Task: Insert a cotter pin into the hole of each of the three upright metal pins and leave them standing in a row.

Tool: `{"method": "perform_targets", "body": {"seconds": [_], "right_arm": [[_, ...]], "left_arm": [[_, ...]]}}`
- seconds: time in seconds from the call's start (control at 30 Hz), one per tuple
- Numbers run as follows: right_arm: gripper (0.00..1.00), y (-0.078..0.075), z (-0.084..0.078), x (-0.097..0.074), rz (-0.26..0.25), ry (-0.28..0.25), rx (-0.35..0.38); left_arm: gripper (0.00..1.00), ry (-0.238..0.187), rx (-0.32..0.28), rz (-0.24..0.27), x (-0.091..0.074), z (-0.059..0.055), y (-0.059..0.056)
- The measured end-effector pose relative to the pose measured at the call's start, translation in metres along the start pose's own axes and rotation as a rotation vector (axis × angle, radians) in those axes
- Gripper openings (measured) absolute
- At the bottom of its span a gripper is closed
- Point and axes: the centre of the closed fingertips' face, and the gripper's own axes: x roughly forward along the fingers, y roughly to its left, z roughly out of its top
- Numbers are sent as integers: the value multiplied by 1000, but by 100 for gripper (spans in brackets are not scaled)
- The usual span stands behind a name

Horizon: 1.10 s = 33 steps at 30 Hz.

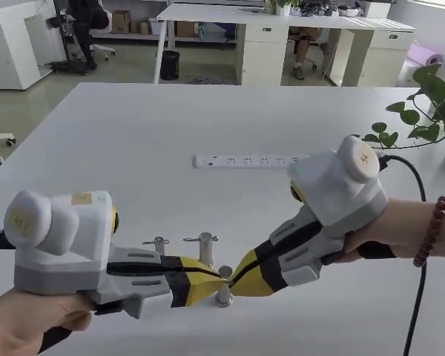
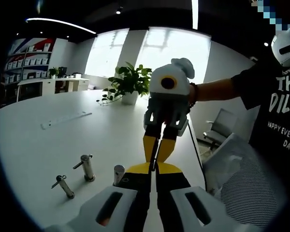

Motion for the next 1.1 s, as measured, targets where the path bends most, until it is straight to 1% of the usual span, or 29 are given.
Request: {"method": "perform_targets", "body": {"seconds": [0.07,0.13,0.23,0.33,0.47,0.57,0.73,0.8,0.9,0.93,1.1], "right_arm": [[0,-1,-1,0,-9,17,-13],[0,-2,-6,0,-15,59,-48],[0,-3,-10,0,-27,99,-81],[0,-3,-12,0,-35,123,-99],[0,-6,-15,-2,-49,150,-117],[0,-10,-17,-3,-67,169,-121],[0,-19,-24,-7,-105,204,-122],[0,-22,-27,-8,-115,214,-121],[0,-26,-33,-9,-130,237,-119],[0,-28,-35,-10,-135,244,-120],[0,-35,-45,-12,-151,279,-117]], "left_arm": [[1,3,2,8,2,-1,0],[1,14,23,21,6,-3,0],[2,34,56,47,8,-8,6],[3,32,55,56,10,-8,4],[4,35,70,80,12,-10,5],[8,33,76,95,12,-11,7],[15,36,86,133,12,-15,15],[16,36,105,162,10,-15,19],[19,36,103,186,10,-17,24],[20,37,109,202,9,-18,28],[22,45,104,248,11,-24,37]]}}
